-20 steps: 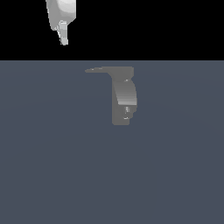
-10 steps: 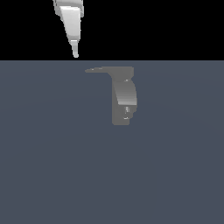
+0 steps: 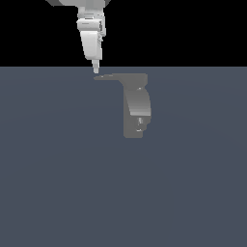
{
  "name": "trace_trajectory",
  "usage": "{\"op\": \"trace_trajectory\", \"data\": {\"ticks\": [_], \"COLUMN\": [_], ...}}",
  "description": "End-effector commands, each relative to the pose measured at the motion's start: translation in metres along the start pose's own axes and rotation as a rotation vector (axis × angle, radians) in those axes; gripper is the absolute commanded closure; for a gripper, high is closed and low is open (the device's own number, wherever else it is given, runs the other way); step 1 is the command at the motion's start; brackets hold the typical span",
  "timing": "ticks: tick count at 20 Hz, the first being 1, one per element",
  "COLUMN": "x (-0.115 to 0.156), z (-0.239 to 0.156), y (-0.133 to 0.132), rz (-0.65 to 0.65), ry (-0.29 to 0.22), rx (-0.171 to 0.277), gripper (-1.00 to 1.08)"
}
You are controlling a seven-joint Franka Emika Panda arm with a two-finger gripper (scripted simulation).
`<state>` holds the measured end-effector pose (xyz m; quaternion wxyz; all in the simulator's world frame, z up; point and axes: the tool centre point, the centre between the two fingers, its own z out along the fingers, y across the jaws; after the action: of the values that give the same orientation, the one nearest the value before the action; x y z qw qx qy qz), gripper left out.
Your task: Turn on the faucet by rotating a designated handle.
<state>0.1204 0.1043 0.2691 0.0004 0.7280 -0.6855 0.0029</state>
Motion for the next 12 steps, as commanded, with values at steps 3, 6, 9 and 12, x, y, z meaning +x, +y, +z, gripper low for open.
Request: {"op": "trace_trajectory", "data": {"ticks": [3,6,9,12], "x": [0.013,0.020,0.025,0.028], "z": [0.011,0.016,0.019,0.021], "y": [-0.018,-0.026,-0.031,-0.034], "rz": [0.079,0.116,0.141,0.155], "ry": [-0.001,-0.001,-0.002,-0.003], "rx": [-0.002,-0.003,-0.003,-0.004], "gripper": [1.08,1.08,1.08,1.08]}}
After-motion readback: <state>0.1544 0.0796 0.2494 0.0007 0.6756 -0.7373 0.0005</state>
